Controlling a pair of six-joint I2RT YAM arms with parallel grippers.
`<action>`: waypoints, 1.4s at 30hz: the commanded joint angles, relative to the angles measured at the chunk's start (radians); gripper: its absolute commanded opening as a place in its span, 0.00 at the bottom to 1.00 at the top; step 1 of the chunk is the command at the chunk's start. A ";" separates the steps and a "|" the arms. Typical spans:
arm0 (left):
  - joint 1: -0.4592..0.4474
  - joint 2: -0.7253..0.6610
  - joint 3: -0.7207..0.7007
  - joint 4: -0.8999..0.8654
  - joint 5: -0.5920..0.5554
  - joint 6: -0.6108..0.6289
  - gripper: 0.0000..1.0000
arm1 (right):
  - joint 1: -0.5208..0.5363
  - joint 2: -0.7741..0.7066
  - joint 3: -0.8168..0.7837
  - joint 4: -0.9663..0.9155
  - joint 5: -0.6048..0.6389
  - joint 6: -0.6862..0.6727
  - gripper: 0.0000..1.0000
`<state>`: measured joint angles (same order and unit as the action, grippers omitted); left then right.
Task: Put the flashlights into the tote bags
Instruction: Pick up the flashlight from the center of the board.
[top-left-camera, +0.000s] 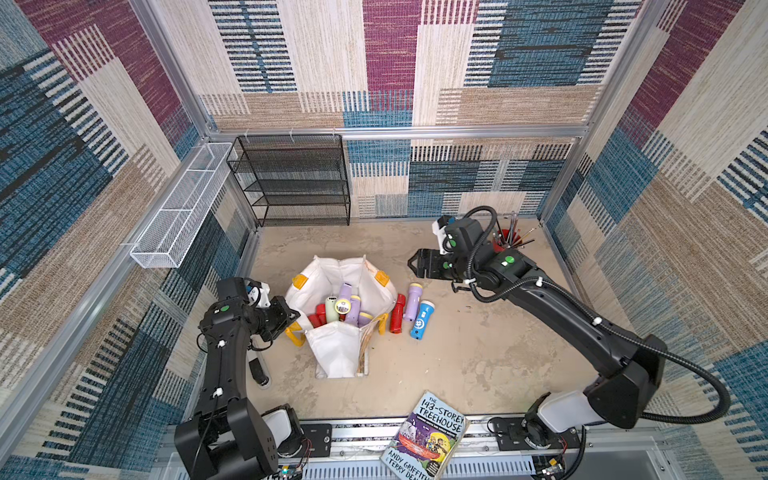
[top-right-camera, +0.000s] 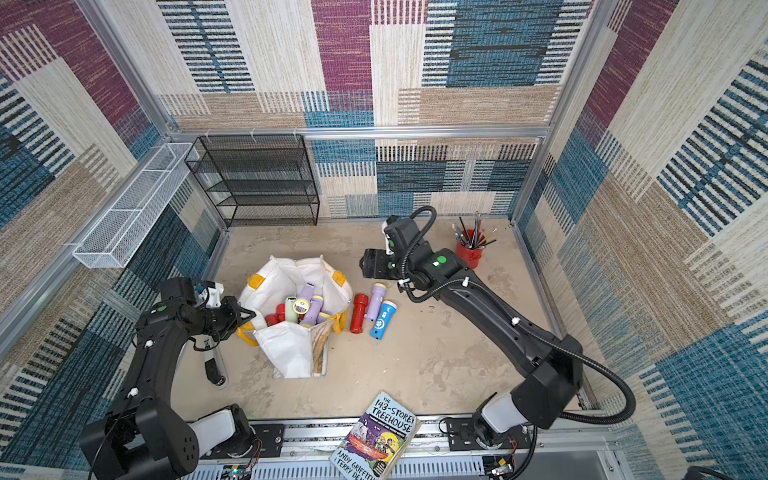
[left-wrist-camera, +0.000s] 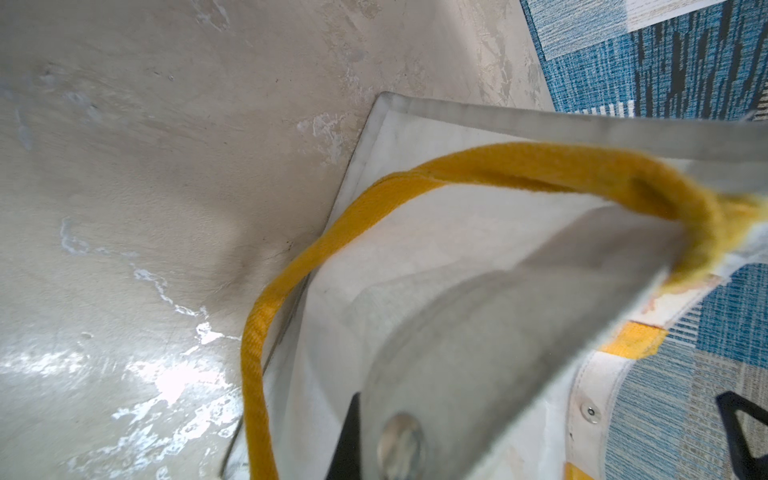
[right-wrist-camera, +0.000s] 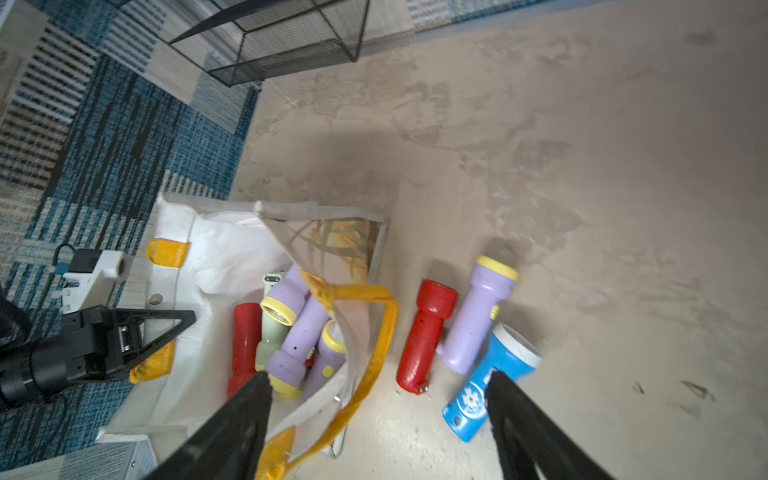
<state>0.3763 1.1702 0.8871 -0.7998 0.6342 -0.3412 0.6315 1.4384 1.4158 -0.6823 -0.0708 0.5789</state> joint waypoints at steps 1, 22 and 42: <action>-0.001 -0.005 0.001 -0.003 0.007 0.001 0.00 | -0.034 -0.069 -0.090 0.062 -0.016 0.072 0.83; -0.001 0.003 0.000 -0.005 0.010 0.002 0.00 | -0.071 0.043 -0.306 0.058 -0.115 0.077 0.79; -0.001 -0.001 -0.002 -0.003 0.022 0.002 0.00 | 0.024 0.183 -0.363 0.052 -0.032 0.301 0.76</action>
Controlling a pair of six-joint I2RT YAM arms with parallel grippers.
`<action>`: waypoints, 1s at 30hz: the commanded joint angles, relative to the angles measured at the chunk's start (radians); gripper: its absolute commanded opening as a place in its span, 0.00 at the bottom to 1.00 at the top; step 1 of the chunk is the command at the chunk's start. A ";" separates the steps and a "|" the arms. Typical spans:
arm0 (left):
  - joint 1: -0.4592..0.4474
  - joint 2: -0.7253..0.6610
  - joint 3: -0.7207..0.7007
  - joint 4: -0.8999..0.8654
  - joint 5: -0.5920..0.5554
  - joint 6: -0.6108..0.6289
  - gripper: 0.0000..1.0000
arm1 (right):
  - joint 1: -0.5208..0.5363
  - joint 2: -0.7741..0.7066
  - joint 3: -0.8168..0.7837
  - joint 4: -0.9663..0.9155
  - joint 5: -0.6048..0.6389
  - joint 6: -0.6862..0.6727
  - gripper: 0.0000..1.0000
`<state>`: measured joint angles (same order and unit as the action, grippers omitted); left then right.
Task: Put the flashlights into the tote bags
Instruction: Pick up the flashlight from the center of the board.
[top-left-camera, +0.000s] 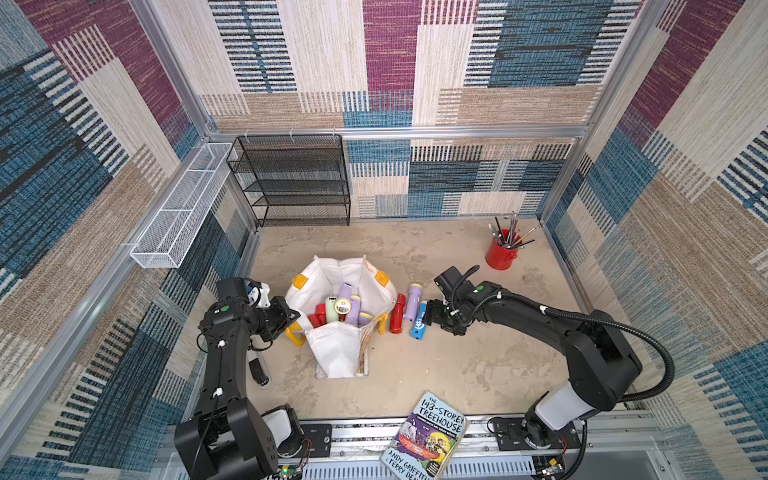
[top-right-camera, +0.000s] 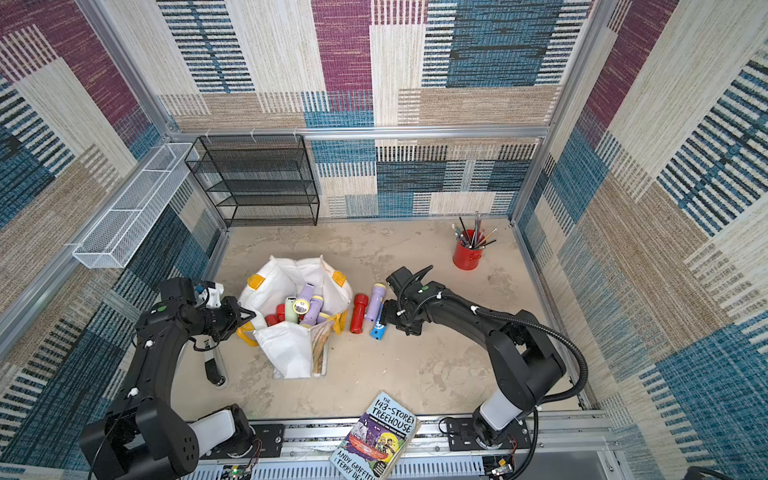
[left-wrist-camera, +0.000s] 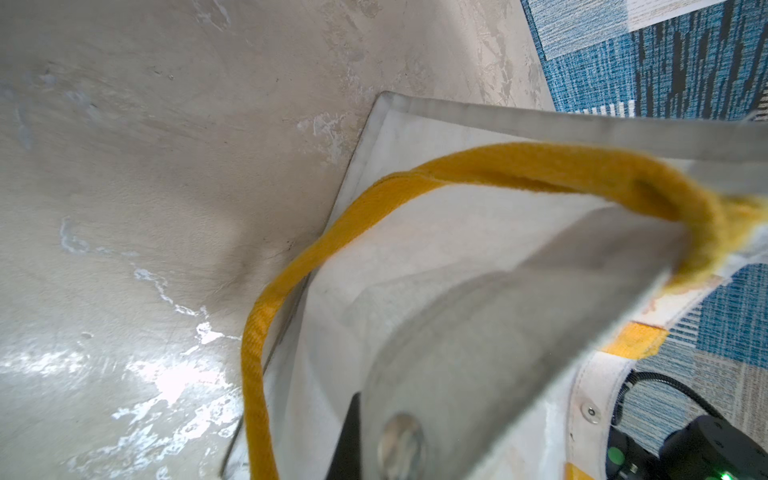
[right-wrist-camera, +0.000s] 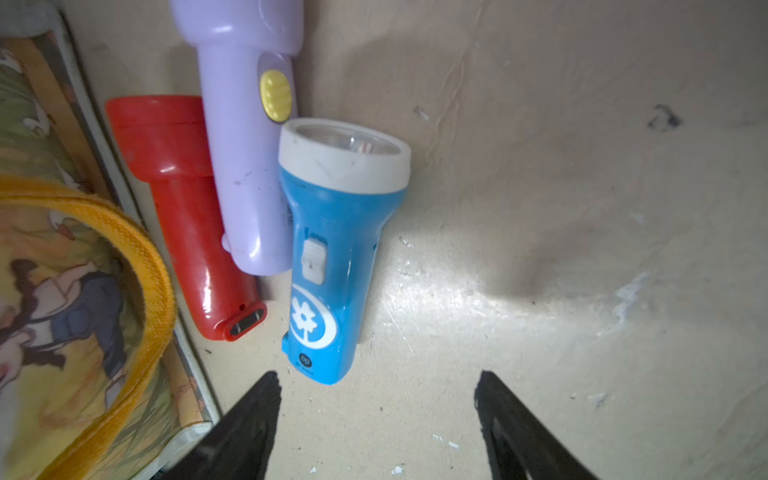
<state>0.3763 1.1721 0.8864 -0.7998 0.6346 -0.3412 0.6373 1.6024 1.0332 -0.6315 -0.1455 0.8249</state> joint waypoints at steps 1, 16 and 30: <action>-0.001 -0.003 -0.002 -0.003 0.023 0.002 0.00 | 0.027 0.029 0.028 -0.004 0.049 0.062 0.77; -0.001 -0.005 -0.004 -0.002 0.032 0.005 0.00 | 0.089 0.144 0.142 -0.066 0.127 0.150 0.78; -0.001 -0.005 -0.004 -0.001 0.036 0.004 0.00 | 0.124 0.215 0.183 -0.087 0.137 0.187 0.73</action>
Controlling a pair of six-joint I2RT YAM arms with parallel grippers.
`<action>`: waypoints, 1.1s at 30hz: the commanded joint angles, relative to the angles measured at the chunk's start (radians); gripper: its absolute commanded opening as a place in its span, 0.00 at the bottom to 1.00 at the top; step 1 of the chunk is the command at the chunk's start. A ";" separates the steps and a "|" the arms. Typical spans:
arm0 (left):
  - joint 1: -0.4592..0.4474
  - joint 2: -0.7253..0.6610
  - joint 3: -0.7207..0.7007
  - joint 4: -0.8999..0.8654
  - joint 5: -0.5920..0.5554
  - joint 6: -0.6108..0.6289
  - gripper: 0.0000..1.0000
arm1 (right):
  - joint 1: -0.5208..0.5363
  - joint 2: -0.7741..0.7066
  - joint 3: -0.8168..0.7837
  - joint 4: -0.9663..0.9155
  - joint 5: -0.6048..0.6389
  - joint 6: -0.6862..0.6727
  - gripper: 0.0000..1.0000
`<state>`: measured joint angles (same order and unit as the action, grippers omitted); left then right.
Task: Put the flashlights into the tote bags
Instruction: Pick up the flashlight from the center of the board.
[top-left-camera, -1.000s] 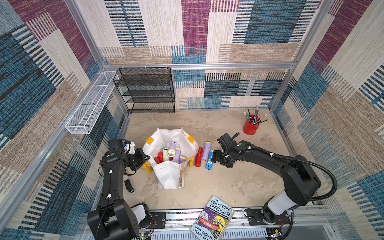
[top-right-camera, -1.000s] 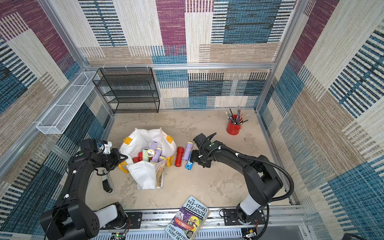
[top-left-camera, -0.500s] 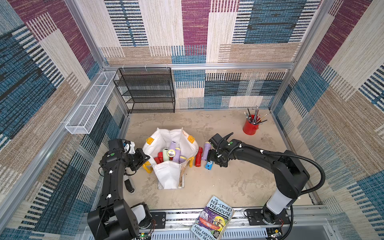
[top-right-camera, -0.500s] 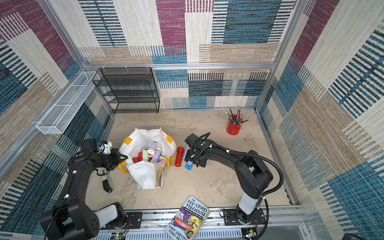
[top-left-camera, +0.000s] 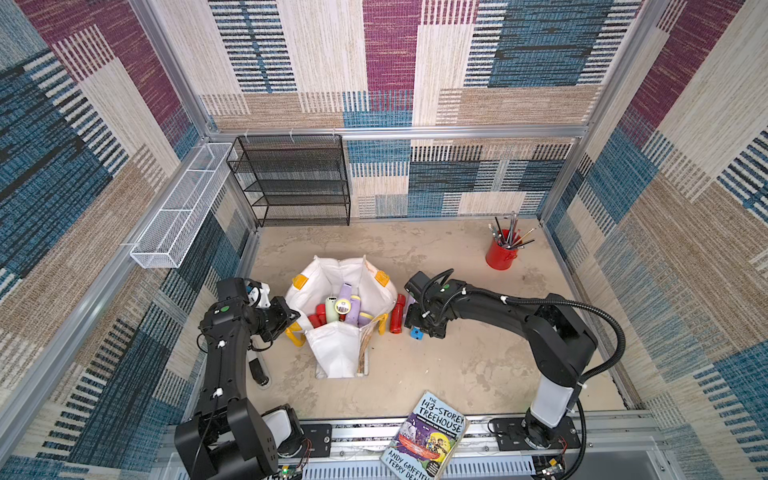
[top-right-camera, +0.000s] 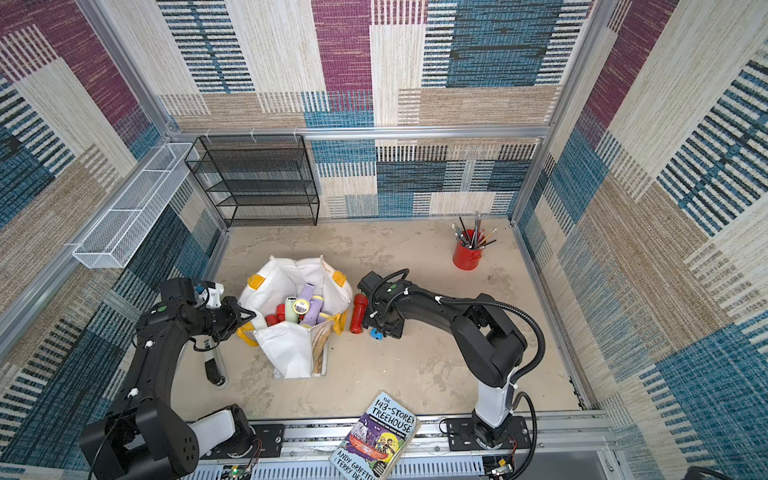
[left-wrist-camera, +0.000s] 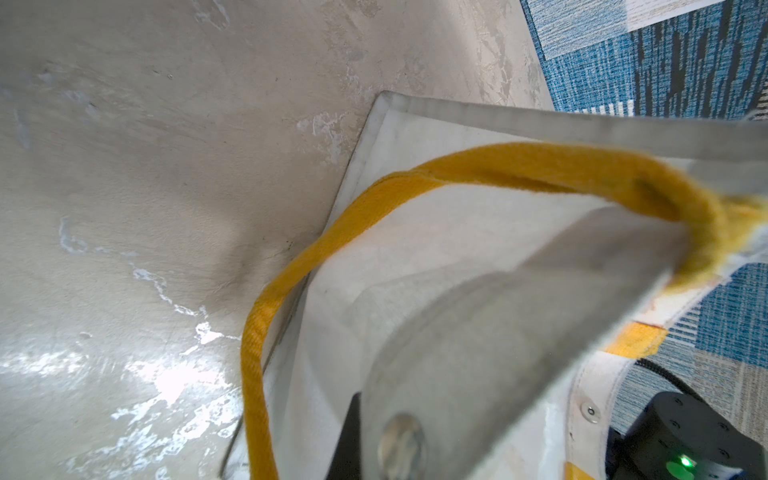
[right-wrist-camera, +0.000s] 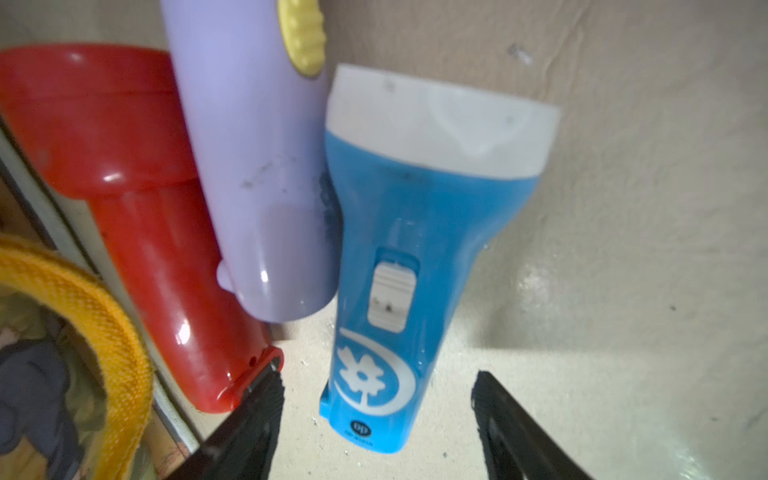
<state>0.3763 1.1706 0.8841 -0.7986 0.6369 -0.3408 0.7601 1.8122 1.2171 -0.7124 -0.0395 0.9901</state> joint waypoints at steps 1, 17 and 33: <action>-0.001 -0.003 -0.002 -0.002 0.033 0.003 0.00 | 0.002 0.008 0.000 -0.009 0.038 0.022 0.72; -0.001 0.001 -0.006 -0.001 0.033 0.003 0.00 | 0.002 0.015 -0.042 -0.065 0.123 -0.009 0.63; -0.001 0.001 -0.006 -0.004 0.020 0.002 0.00 | 0.001 0.046 -0.041 0.017 0.163 -0.251 0.59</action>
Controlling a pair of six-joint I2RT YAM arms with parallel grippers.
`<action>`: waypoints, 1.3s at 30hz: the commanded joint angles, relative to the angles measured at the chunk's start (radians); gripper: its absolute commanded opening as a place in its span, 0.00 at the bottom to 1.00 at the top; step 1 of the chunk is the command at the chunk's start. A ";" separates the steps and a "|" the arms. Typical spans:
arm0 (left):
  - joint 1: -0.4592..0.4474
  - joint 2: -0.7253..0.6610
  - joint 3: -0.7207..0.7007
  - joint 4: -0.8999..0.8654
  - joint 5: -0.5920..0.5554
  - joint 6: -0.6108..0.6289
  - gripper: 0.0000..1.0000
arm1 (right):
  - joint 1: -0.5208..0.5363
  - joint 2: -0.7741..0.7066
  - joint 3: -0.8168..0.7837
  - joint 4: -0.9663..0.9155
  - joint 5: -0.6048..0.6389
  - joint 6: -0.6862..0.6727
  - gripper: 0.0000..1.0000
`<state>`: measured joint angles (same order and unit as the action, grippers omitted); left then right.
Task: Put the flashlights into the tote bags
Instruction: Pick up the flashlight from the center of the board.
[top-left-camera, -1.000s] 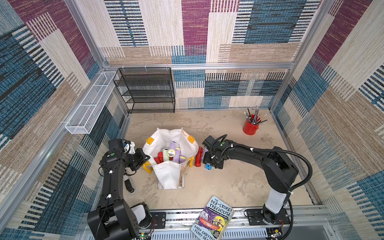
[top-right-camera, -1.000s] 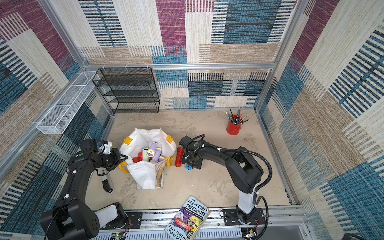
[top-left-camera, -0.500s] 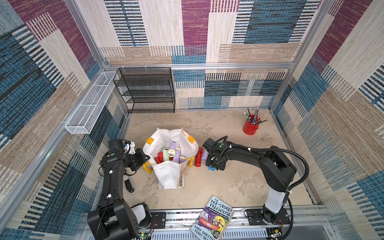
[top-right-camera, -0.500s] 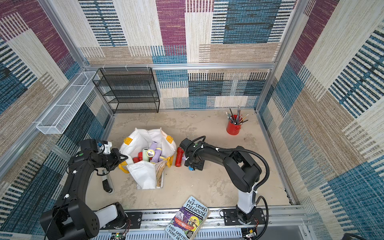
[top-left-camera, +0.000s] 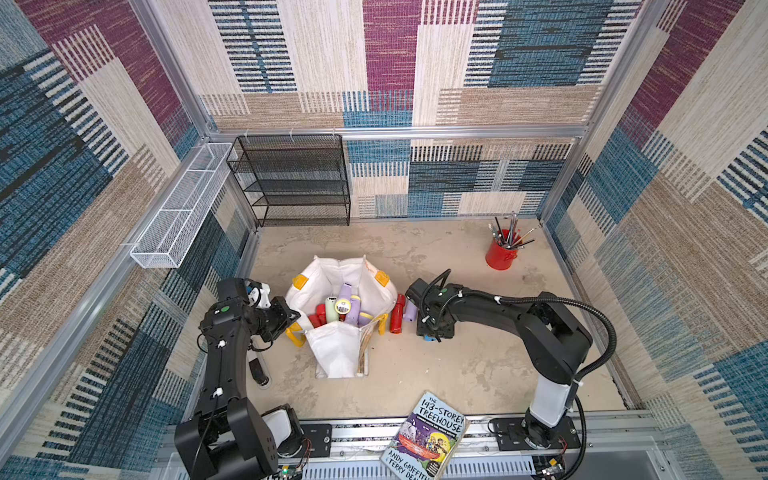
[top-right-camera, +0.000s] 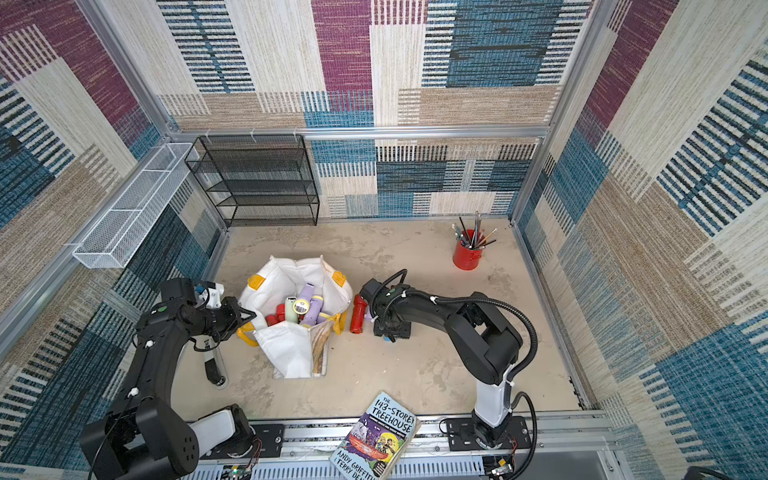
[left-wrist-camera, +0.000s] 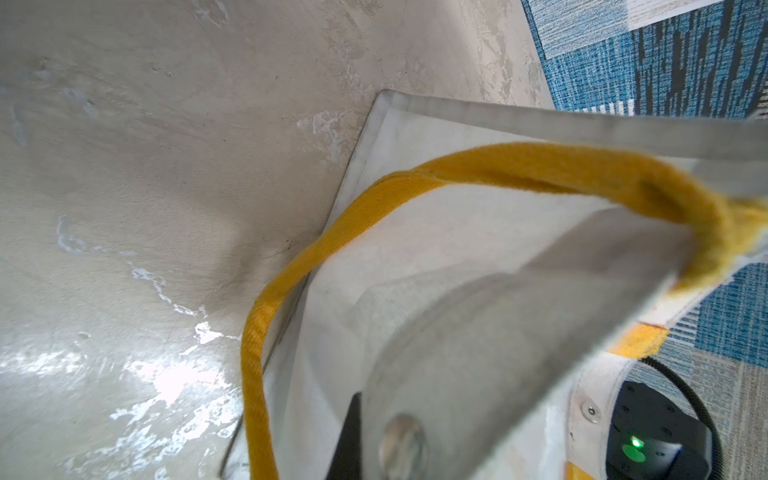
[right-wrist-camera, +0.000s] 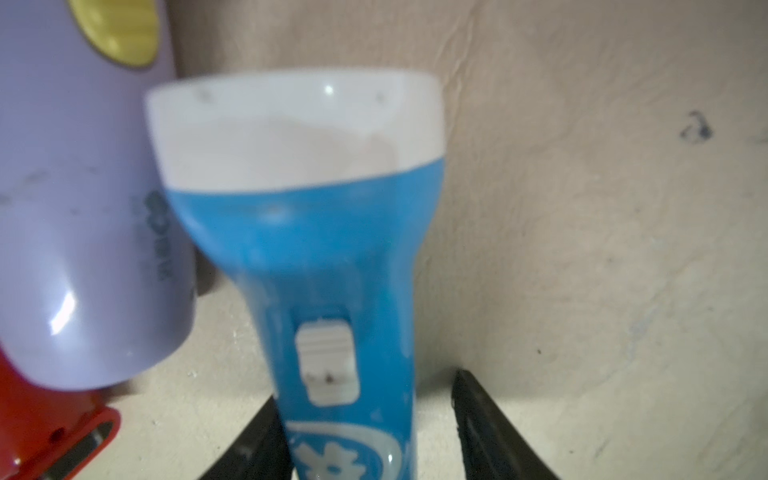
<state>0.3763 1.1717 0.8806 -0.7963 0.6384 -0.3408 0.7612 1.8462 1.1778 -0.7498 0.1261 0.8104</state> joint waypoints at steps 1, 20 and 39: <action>-0.001 0.000 -0.003 -0.007 0.017 0.001 0.00 | -0.001 0.015 0.001 0.057 -0.005 -0.081 0.59; -0.001 -0.003 -0.002 -0.006 0.018 0.002 0.00 | -0.002 0.014 0.002 0.008 -0.049 -0.060 0.43; -0.001 0.013 0.003 -0.004 0.024 0.000 0.00 | -0.046 -0.107 0.056 -0.051 0.012 -0.083 0.33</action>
<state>0.3767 1.1820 0.8806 -0.7967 0.6388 -0.3408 0.7174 1.7580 1.2102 -0.7879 0.1158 0.7422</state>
